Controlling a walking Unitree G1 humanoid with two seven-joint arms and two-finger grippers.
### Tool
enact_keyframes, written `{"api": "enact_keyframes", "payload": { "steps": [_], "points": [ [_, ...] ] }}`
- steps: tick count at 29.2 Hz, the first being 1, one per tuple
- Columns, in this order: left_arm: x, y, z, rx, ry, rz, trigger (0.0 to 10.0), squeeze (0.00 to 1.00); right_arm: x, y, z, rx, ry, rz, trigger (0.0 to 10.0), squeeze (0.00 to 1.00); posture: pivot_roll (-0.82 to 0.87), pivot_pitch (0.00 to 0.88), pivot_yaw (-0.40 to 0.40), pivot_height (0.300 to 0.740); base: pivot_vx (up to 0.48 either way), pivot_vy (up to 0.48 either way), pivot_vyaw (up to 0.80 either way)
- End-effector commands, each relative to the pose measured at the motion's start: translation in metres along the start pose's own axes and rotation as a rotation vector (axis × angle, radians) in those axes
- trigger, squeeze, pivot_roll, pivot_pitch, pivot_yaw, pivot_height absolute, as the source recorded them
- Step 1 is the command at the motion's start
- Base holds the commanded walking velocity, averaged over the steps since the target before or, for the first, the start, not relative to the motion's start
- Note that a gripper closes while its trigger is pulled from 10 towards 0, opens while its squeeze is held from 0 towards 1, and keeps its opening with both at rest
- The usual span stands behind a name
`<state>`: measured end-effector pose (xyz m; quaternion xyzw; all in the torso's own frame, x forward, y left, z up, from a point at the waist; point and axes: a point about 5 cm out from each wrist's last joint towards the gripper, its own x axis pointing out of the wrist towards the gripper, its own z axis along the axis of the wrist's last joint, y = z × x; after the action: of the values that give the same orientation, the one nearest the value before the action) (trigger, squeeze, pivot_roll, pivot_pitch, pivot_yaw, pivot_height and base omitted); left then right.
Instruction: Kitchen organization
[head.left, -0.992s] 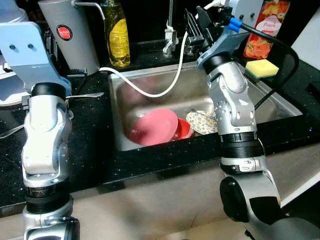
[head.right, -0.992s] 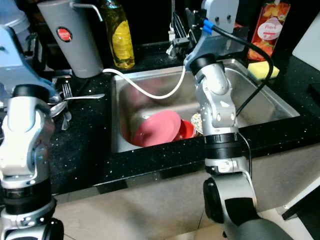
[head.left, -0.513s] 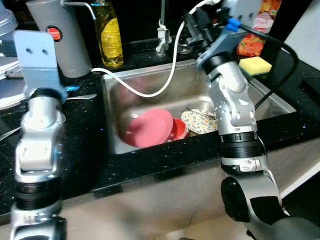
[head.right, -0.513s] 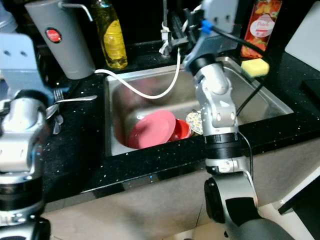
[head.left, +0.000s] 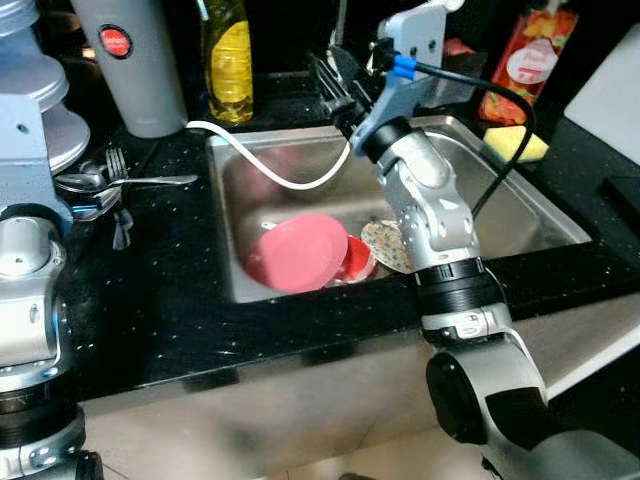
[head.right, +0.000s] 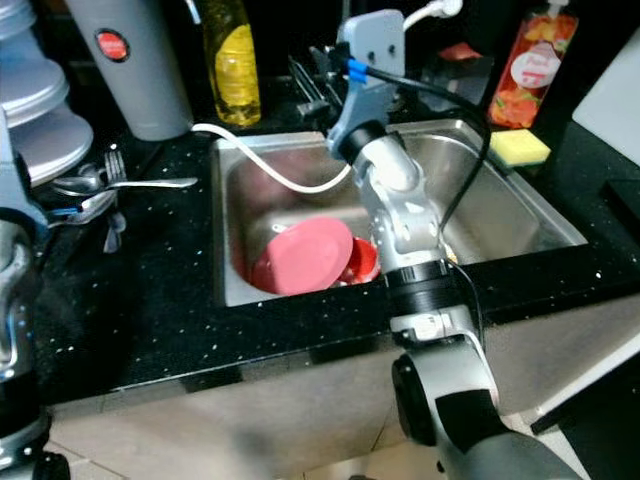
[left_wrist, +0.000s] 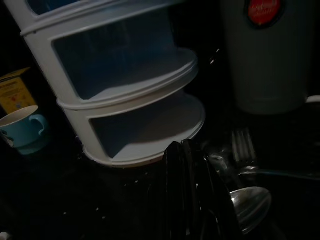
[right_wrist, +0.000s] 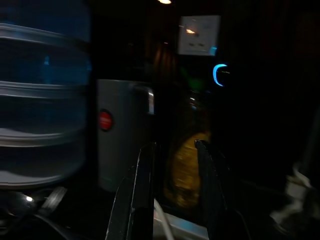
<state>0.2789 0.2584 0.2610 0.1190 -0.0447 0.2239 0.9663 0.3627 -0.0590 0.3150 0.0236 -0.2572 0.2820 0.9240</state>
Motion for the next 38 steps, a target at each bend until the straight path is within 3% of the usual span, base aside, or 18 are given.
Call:
{"api": "enact_keyframes", "payload": {
  "steps": [1,14,16,38],
  "points": [
    [0.001,-0.009,0.002,-0.025,-0.018,-0.025,10.0,0.00,0.000,-0.003,0.000,0.012,-0.006,-0.017,10.0,0.00,0.17,0.002,-0.045,0.740,0.000,0.000,0.00],
    [0.004,-0.013,0.001,-0.035,0.012,-0.031,10.0,0.00,-0.009,-0.012,-0.004,-0.002,0.011,-0.055,10.0,0.00,0.16,0.018,-0.023,0.740,0.000,-0.392,0.00],
    [0.005,-0.010,0.001,-0.070,0.016,-0.004,10.0,0.00,-0.009,-0.011,-0.004,0.000,0.011,-0.054,10.0,0.00,0.16,0.018,-0.024,0.740,0.000,0.000,0.00],
    [0.004,-0.010,0.000,-0.053,0.032,-0.001,10.0,0.00,-0.010,-0.011,-0.004,0.007,0.007,-0.061,10.0,0.00,0.17,0.021,-0.017,0.740,0.000,0.000,0.00]
  ]
}}
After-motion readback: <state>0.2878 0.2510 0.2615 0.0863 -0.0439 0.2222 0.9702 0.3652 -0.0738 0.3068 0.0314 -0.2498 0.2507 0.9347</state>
